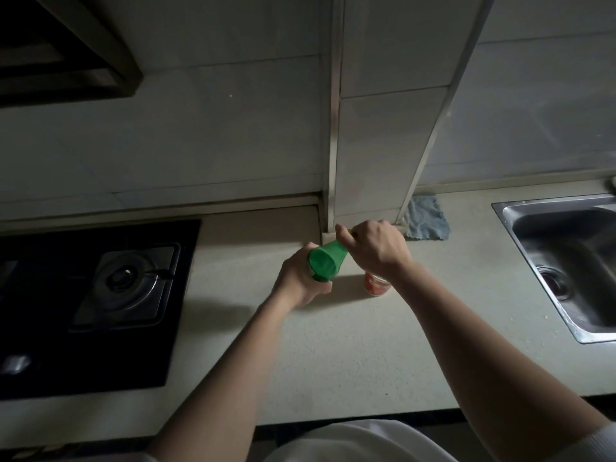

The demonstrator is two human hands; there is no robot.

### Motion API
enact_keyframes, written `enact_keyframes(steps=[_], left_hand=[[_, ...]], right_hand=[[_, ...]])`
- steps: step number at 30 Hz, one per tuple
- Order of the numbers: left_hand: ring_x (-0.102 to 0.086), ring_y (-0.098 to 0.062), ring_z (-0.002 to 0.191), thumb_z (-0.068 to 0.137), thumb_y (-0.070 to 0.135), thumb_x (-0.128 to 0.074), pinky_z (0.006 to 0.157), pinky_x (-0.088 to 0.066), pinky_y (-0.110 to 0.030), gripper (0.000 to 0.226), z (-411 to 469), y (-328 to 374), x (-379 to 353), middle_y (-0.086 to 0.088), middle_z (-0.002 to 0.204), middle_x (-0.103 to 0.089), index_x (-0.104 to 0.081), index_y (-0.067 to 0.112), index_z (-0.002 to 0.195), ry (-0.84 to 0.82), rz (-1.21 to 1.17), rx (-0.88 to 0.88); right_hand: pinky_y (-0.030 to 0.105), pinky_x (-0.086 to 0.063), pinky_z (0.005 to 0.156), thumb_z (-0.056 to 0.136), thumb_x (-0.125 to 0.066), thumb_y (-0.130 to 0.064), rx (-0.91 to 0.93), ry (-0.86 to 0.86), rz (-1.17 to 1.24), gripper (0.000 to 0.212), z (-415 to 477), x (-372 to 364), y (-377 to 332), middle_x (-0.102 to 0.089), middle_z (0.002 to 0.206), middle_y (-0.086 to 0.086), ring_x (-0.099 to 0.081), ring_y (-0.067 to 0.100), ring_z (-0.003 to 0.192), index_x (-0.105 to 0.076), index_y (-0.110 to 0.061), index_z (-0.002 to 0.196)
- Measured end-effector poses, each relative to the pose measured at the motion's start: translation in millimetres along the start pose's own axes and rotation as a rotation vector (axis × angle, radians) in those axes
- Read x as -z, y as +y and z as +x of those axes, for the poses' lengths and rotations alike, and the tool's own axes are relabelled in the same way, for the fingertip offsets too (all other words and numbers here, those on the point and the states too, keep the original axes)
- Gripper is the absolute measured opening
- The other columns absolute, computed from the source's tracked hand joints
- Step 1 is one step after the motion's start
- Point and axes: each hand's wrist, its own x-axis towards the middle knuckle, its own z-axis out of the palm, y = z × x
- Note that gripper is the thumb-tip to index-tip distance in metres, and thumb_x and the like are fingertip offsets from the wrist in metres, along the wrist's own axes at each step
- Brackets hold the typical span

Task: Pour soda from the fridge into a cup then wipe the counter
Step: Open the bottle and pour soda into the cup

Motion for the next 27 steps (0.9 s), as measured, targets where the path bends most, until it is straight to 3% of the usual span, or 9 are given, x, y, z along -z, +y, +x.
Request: enact_keyframes(steps=[3,6,10,14,16,19,23,25,27], left_hand=[[-0.057,-0.009,0.093,0.068,0.020,-0.083,0.077,-0.044,-0.024,0.067,3,-3,12,0.018,0.100,-0.059,-0.051,0.031,0.126,-0.244,-0.005,-0.012],[-0.059,-0.009,0.093,0.069,0.023,-0.085,0.077,-0.043,-0.024,0.057,4,-6,13,0.014,0.100,-0.062,-0.055,0.030,0.117,-0.335,-0.050,0.025],[-0.059,-0.010,0.086,0.070,0.026,-0.078,0.071,-0.046,-0.020,0.048,-2,0,-9,0.014,0.095,-0.062,-0.055,0.028,0.112,-0.002,-0.012,0.004],[-0.059,-0.017,0.074,0.068,0.030,-0.069,0.071,-0.054,-0.040,0.035,-2,-4,-27,0.006,0.085,-0.060,-0.051,0.021,0.097,0.268,0.193,-0.056],[-0.060,-0.016,0.078,0.068,0.026,-0.071,0.072,-0.052,-0.035,0.036,-2,-2,-21,0.008,0.087,-0.061,-0.051,0.023,0.098,0.222,0.081,-0.039],[-0.059,-0.013,0.093,0.069,0.022,-0.078,0.076,-0.047,-0.024,0.059,-2,0,-2,0.012,0.101,-0.062,-0.052,0.028,0.122,-0.066,-0.026,-0.011],[-0.061,-0.015,0.098,0.067,0.024,-0.086,0.092,-0.051,-0.037,0.057,3,-4,16,0.007,0.105,-0.066,-0.057,0.028,0.116,-0.382,-0.065,0.049],[-0.062,-0.016,0.095,0.067,0.025,-0.086,0.087,-0.052,-0.034,0.053,2,-3,11,0.006,0.102,-0.066,-0.057,0.026,0.112,-0.348,-0.101,0.057],[-0.062,-0.015,0.091,0.067,0.025,-0.083,0.078,-0.050,-0.027,0.051,-1,2,-4,0.008,0.098,-0.065,-0.055,0.025,0.110,-0.132,-0.059,0.036]], right_hand=[[0.026,-0.024,0.039,0.091,-0.024,-0.066,0.158,-0.024,0.033,0.070,-2,0,3,-0.032,0.041,-0.002,-0.029,0.015,0.033,-0.041,-0.012,0.049],[0.024,-0.020,0.040,0.095,-0.034,-0.056,0.209,-0.041,0.061,0.059,-6,6,-1,-0.027,0.042,-0.005,-0.024,0.012,0.034,-0.033,-0.019,0.049],[0.022,-0.028,0.042,0.092,-0.039,-0.054,-0.094,-0.037,0.010,0.058,-2,6,-6,-0.040,0.045,0.000,-0.038,0.019,0.040,-0.040,-0.015,0.049],[0.022,-0.033,0.046,0.093,-0.038,-0.051,-0.309,-0.059,0.028,0.056,4,3,-9,-0.044,0.050,0.003,-0.040,0.020,0.043,-0.045,-0.012,0.053],[0.021,-0.030,0.043,0.094,-0.038,-0.052,-0.237,-0.053,0.032,0.058,4,1,-8,-0.041,0.047,0.002,-0.037,0.019,0.039,-0.045,-0.012,0.052],[0.022,-0.025,0.039,0.096,-0.039,-0.053,-0.021,-0.069,0.081,0.061,2,2,-4,-0.036,0.043,-0.002,-0.032,0.016,0.034,-0.041,-0.014,0.050],[0.020,-0.019,0.037,0.099,-0.043,-0.045,0.197,-0.119,0.141,0.058,0,10,-3,-0.028,0.042,-0.006,-0.023,0.011,0.034,-0.035,-0.019,0.048],[0.023,-0.022,0.039,0.098,-0.041,-0.047,0.140,-0.120,0.123,0.057,2,10,-4,-0.032,0.044,-0.004,-0.025,0.013,0.036,-0.038,-0.017,0.050],[0.022,-0.028,0.043,0.095,-0.038,-0.054,-0.059,-0.130,0.029,0.058,6,12,-8,-0.039,0.047,-0.001,-0.033,0.016,0.040,-0.042,-0.015,0.053]])
